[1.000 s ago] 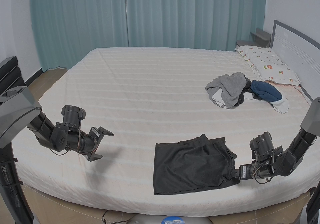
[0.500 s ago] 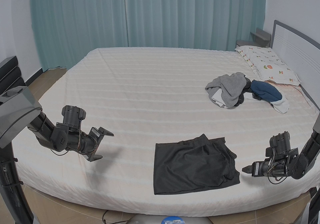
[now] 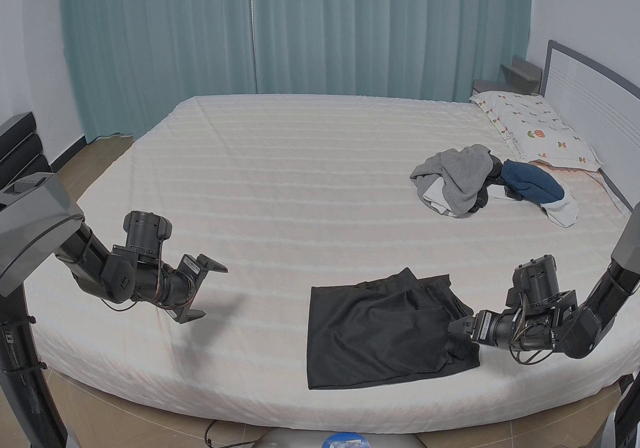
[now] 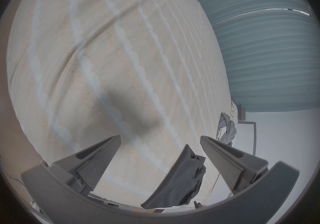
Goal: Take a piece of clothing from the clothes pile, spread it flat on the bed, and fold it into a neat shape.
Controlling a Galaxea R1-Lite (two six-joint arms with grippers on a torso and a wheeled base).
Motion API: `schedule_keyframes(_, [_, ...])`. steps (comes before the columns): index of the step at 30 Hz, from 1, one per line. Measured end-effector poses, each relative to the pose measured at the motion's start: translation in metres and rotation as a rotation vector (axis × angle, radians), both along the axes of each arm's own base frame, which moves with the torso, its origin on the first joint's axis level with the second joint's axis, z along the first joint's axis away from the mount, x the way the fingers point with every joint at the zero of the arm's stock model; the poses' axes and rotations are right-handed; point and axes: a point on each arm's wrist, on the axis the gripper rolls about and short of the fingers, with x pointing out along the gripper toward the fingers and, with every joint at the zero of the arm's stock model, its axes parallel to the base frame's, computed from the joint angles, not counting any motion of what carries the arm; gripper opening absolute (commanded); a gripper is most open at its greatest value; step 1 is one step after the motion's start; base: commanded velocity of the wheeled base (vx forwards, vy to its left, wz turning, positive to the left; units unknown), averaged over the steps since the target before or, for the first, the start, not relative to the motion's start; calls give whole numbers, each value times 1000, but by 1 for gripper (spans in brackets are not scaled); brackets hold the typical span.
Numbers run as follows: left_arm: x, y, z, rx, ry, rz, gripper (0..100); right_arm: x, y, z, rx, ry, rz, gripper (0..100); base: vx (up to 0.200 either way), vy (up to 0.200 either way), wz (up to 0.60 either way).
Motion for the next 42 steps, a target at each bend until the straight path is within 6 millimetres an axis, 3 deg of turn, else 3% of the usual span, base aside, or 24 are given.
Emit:
schedule_keyframes(3, [0,0,0,3,-1,-3,100,2,4,-5,26,25,11,100,0,0,0])
schedule_keyframes(4, [0,0,0,5,-3,-5,100,3,5,-7,33,30,16,0,0,0,0])
schedule_keyframes(17, [0,0,0,12,-6,-14,100,10,5,-18,64,65,-8,0,0,0,0])
schedule_keyframes(25, [0,0,0,12,-6,-13,100,3,-2,-11,64,60,-22,0,0,0,0])
schedule_keyframes(42, [0,0,0,12,-6,-12,100,-15,-39,-10,-7,69,31,0,0,0,0])
